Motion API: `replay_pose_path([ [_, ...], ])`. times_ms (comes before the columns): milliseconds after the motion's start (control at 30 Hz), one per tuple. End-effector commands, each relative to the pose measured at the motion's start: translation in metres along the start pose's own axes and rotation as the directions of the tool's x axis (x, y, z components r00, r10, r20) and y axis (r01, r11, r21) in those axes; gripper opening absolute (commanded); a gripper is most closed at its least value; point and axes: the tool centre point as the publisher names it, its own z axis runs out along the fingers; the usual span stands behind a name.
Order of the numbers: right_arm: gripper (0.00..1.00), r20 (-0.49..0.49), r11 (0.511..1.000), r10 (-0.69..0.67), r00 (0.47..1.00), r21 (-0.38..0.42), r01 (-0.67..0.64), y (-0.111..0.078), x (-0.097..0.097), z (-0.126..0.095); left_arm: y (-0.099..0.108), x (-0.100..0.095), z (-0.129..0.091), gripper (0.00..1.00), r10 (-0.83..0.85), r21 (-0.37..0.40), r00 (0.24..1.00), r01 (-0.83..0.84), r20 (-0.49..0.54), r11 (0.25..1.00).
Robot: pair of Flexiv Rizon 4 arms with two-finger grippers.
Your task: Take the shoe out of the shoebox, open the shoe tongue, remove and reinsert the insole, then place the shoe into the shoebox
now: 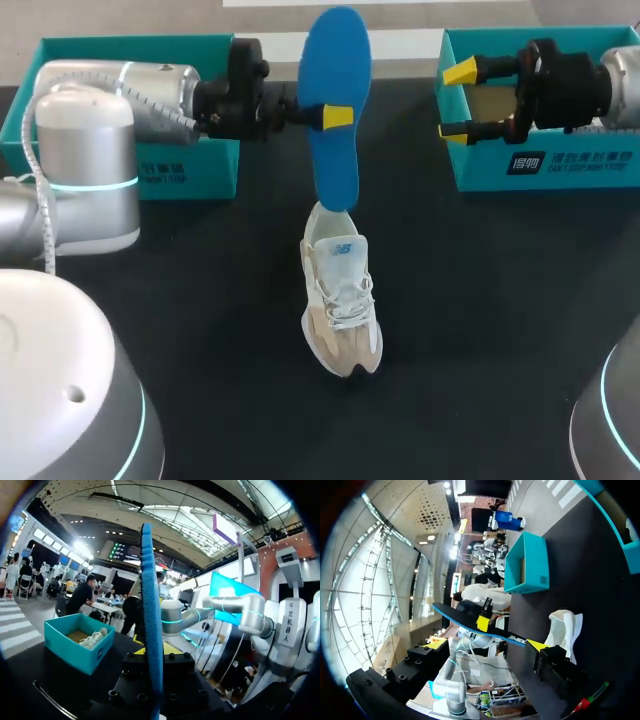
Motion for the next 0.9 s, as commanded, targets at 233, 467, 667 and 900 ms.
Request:
replay_pose_path([
  [233, 1.0, 0.005, 1.0, 0.002, 1.0, -0.001, -0.002, -0.001, 0.001, 0.0, -0.001, 0.0, 0.0, 0.0, -0.789, -0.014, 0.614, 0.789, 0.007, 0.614],
  [467, 1.0, 0.005, 1.0, 0.002, 1.0, -0.001, -0.002, -0.001, 0.001, 0.0, -0.001, 0.0, 0.0, 0.0, -0.789, -0.014, 0.614, 0.789, 0.007, 0.614],
  [667, 1.0, 0.182, 0.998, 0.036, 0.983, -0.058, -0.025, -0.011, 0.011, 0.008, 0.005, -0.014, 0.008, 0.0, -0.857, 0.025, 0.513, 0.858, -0.047, 0.512],
  [900, 1.0, 0.39, 0.994, 0.031, 0.92, -0.111, 0.013, -0.022, 0.027, 0.02, 0.01, -0.034, 0.014, 0.0, -0.879, 0.048, 0.47, 0.883, -0.075, 0.468],
])
